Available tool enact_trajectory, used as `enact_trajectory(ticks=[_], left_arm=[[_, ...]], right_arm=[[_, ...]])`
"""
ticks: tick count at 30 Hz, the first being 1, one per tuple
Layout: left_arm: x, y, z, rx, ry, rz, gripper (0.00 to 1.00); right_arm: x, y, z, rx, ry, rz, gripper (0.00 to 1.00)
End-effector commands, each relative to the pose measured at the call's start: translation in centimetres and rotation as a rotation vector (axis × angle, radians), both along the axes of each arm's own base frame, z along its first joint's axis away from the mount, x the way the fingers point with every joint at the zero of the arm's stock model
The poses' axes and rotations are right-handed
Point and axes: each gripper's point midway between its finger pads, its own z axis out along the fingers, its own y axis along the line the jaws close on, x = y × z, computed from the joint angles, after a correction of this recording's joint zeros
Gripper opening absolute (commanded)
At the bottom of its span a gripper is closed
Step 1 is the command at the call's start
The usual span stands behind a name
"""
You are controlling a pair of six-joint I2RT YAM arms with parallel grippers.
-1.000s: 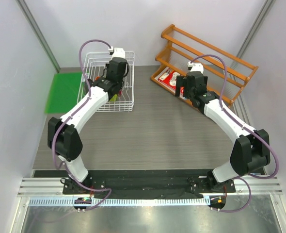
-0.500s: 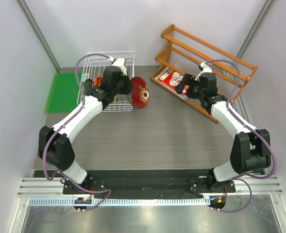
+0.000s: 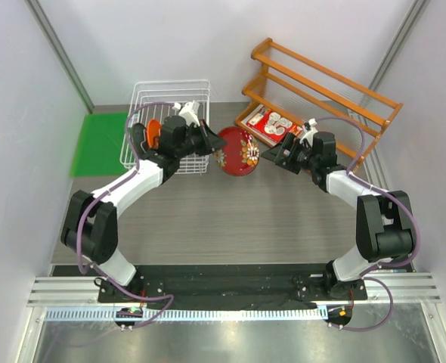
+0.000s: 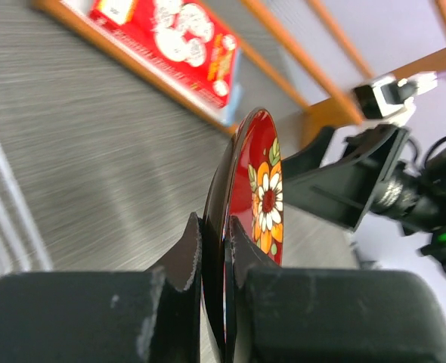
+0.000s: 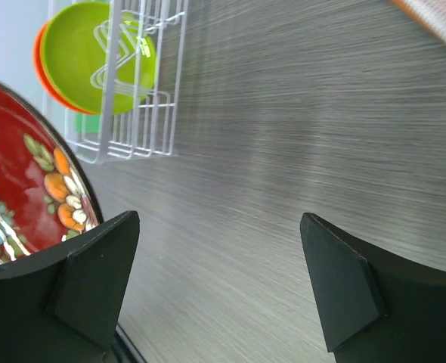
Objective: Unload the plates from the dish rack
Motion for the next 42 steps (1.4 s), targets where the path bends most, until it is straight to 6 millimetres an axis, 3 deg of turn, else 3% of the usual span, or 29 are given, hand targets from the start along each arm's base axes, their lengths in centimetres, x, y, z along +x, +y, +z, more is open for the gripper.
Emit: enact_trajectory(ticks=[1, 12, 16, 22, 27, 42], left_arm=[[0.9, -2.2, 4.0, -0.216, -0.083, -0.073, 0.00], [1.5, -3.0, 0.1, -0.247, -0.004, -0.079, 0.00], [1.8, -2.4, -0.5, -0.221, -0.010, -0.049, 0.00], [1.7, -2.2, -1.1, -0.202, 0.003, -0.043, 0.00], [1.5, -2.5, -1.9, -0.229, 0.022, -0.053, 0.00], [0.7, -5.8, -1.4, -0.337, 0.026, -0.145, 0.00]], right_arm=[[-0.3, 1.3, 2.7, 0.098, -0.095, 0.062, 0.93], [-0.7, 2.1, 2.8, 0.160, -0.112, 0.073, 0.91], [-0.4, 0.0, 1.8, 0.076, -0.105, -0.051, 0.91], [-0.9, -1.6, 3.7, 0.006, -0.165, -0.124, 0.92], [-1.5, -1.2, 4.5, 0.022, -0.173, -0.096, 0.92], [-1.4, 2.0, 2.0, 0.160, -0.110, 0.041, 0.87]])
